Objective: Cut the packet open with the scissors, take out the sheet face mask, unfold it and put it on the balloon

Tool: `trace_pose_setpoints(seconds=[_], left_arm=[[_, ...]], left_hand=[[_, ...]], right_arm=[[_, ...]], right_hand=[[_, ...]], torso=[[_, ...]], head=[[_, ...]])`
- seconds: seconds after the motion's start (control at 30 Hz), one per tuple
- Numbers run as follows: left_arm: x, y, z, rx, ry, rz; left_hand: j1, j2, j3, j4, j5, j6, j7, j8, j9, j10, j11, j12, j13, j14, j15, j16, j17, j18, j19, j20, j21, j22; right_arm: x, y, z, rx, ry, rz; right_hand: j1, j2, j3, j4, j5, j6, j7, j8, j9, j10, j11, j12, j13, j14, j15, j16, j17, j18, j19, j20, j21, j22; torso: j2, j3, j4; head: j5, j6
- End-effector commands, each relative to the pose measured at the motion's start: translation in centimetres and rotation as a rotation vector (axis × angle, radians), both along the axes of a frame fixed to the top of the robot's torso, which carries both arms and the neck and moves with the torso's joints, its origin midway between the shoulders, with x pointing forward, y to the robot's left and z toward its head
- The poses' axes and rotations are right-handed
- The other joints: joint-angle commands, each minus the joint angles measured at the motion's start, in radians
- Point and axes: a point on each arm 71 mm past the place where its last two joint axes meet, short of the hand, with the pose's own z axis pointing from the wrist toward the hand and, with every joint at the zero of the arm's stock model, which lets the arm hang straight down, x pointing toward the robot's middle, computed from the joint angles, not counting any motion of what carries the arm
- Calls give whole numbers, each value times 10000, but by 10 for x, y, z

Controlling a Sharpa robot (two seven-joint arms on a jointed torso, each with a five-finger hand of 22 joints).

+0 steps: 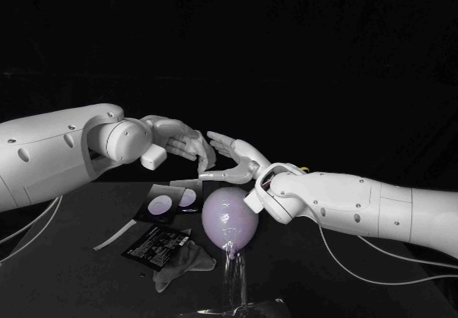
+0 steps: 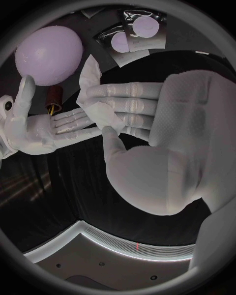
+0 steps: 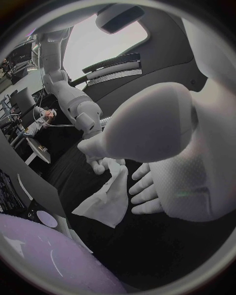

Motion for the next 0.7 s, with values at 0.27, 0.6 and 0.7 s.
trace_pose_setpoints(seconds=[0.27, 0.6, 0.7], left_arm=[[1, -6, 2, -375, -323, 305], [2, -9, 0, -342, -337, 505], [1, -11, -1, -338, -314, 434]], left_hand=[[299, 49, -262, 48, -55, -217, 57, -346, 1464, 202, 55, -162, -104, -193, 111, -669, -192, 39, -239, 102, -312, -163], [422, 83, -331, 77, -67, -191, 113, -436, 1402, 221, 95, -281, -177, -167, 143, -865, -236, 65, -269, 158, -368, -209], [484, 89, -404, 117, -70, -248, 150, -551, 1332, 120, 128, -396, -259, 113, 117, -859, -206, 105, -100, 120, -289, -189]], right_arm=[[3, 4, -3, 206, 337, -291], [0, 5, -4, 221, 468, -273], [0, 6, -4, 240, 525, -237]], right_hand=[[65, 206, 287, -29, 16, -86, 1668, -48, -10, -71, 21, -28, 0, -26, 60, -26, 6, -142, -68, 17, -2, 8], [92, 346, 435, -43, 14, 12, 1671, -16, 20, 66, 34, -6, 17, 92, 58, 1, 30, -152, -36, 18, 17, 18], [117, 511, 558, -66, 4, 129, 1673, 18, 55, 223, 41, 15, 32, 243, 49, 35, 58, -141, 62, 17, 59, 41]], torso=[[5, -1, -16], [0, 3, -14], [3, 7, -5]], head=[[-2, 6], [-34, 5], [-40, -7]])
